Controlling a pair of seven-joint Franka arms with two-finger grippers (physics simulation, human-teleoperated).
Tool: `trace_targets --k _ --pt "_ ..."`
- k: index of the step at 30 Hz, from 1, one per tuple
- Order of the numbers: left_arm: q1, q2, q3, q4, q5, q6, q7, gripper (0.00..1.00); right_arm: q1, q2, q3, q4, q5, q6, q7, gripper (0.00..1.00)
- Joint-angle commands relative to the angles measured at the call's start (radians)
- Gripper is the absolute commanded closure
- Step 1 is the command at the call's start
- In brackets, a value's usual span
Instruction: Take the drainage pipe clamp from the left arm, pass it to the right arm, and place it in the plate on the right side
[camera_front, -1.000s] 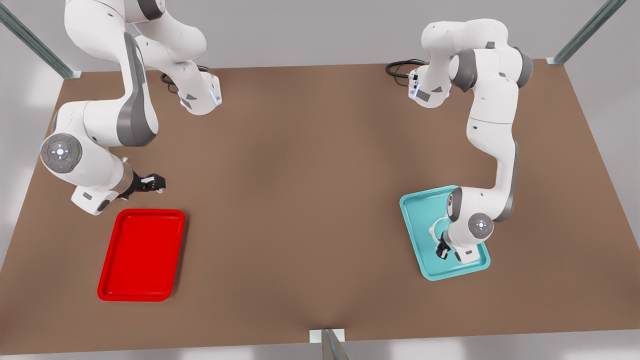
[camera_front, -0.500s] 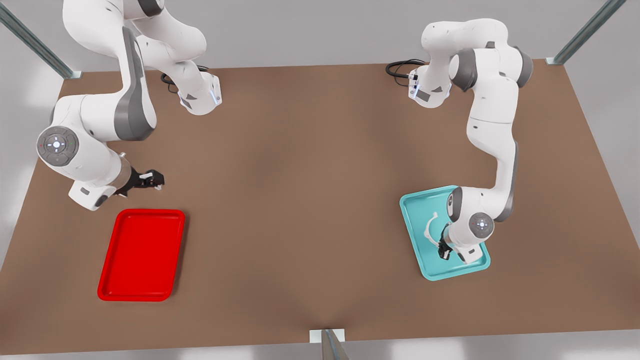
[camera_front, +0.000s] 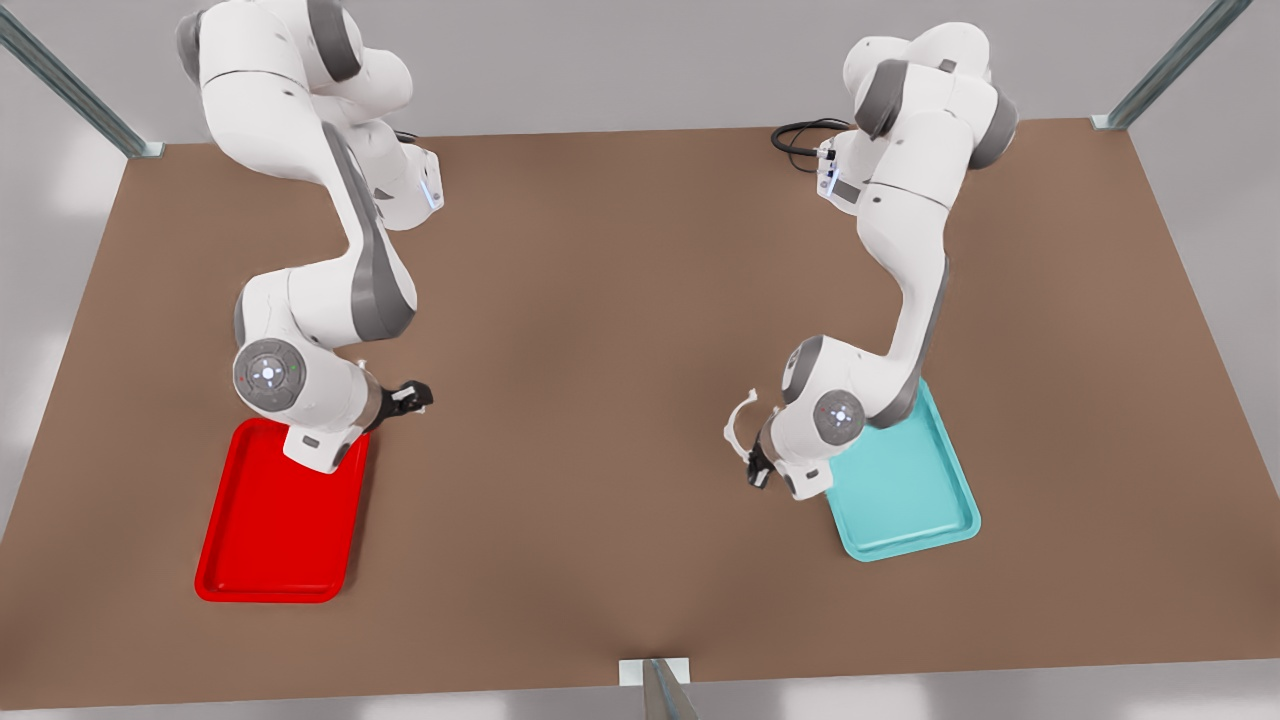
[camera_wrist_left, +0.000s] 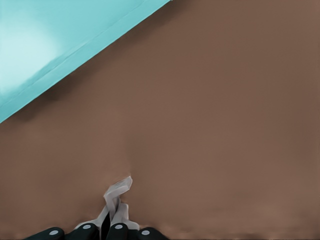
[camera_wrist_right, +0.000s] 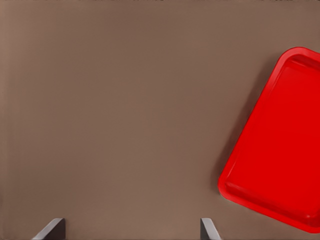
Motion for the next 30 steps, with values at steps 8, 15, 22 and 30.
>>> trace_targets --k 8,15,22,30 --pt "-0.207 0.191 -0.002 0.394 0.099 -0.098 -0.883 0.79 0.059 -0.205 0.052 -0.473 0.118 0.611 -0.092 0.00" --pt "-0.317 0.244 0.005 0.501 0.093 -0.071 -1.052 0.79 0.148 -0.167 0.052 -0.480 0.129 0.703 -0.092 0.00" --pt "-0.322 0.244 0.012 0.501 0.094 -0.049 -1.181 0.79 0.150 -0.176 0.052 -0.513 0.129 0.731 -0.102 0.00" --pt "-0.354 0.245 0.012 0.501 0.094 -0.006 -1.187 0.79 0.167 -0.222 0.054 -0.641 0.129 0.872 -0.101 0.00"
